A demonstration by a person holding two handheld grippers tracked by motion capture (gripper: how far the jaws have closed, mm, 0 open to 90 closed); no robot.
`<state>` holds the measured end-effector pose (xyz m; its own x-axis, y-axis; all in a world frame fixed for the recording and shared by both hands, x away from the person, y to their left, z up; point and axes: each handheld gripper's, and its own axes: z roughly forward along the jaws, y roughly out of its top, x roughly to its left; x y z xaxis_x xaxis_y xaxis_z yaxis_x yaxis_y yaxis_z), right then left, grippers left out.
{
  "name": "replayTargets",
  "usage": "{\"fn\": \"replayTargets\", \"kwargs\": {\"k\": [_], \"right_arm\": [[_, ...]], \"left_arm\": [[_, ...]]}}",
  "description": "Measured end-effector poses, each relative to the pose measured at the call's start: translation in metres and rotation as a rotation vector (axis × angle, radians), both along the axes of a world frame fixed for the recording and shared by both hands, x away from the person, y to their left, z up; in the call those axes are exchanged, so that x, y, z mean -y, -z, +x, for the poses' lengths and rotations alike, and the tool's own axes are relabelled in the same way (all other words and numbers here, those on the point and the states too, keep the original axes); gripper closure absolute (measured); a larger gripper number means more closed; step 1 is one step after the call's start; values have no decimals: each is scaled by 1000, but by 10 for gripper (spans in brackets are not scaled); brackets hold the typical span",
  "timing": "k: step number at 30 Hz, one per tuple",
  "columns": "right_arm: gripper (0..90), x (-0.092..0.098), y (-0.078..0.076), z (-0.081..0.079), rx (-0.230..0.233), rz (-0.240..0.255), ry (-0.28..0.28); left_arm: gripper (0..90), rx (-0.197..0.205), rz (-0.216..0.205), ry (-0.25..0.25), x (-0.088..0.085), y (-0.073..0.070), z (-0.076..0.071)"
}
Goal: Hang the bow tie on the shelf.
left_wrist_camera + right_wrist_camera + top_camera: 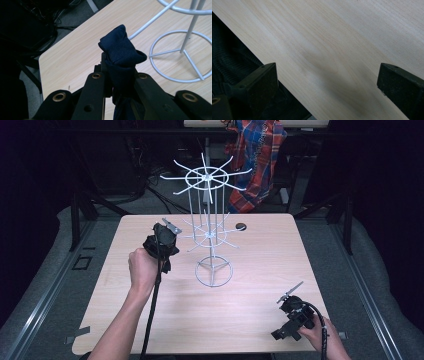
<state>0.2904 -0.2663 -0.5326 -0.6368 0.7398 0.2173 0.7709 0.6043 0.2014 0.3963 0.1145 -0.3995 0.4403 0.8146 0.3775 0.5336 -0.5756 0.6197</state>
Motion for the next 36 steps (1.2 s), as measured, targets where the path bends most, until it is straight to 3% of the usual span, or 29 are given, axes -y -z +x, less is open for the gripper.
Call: {"fn": "replayTargets", "kwargs": {"k": [5,12,14,19,26,32,36], "right_arm": [[29,0,0,0,2,5,2],[29,0,0,0,-2,-3,-1],[29,1,0,0,4,-10,-2],[29,0,0,0,-2,-8,-6],[29,-1,0,0,-7,-7,-3],[29,-1,0,0,-10,0,1],[28,0,0,0,-4,-14,-8]], "left_arm": [[849,-13,-3,17,7,4,2],[843,-6,-11,87,25,11,2],[839,0,-35,106,28,14,2],[830,11,-69,143,26,16,2],[791,27,-77,162,24,25,0],[775,23,-135,188,19,28,0],[743,20,-151,204,16,31,-1]]}}
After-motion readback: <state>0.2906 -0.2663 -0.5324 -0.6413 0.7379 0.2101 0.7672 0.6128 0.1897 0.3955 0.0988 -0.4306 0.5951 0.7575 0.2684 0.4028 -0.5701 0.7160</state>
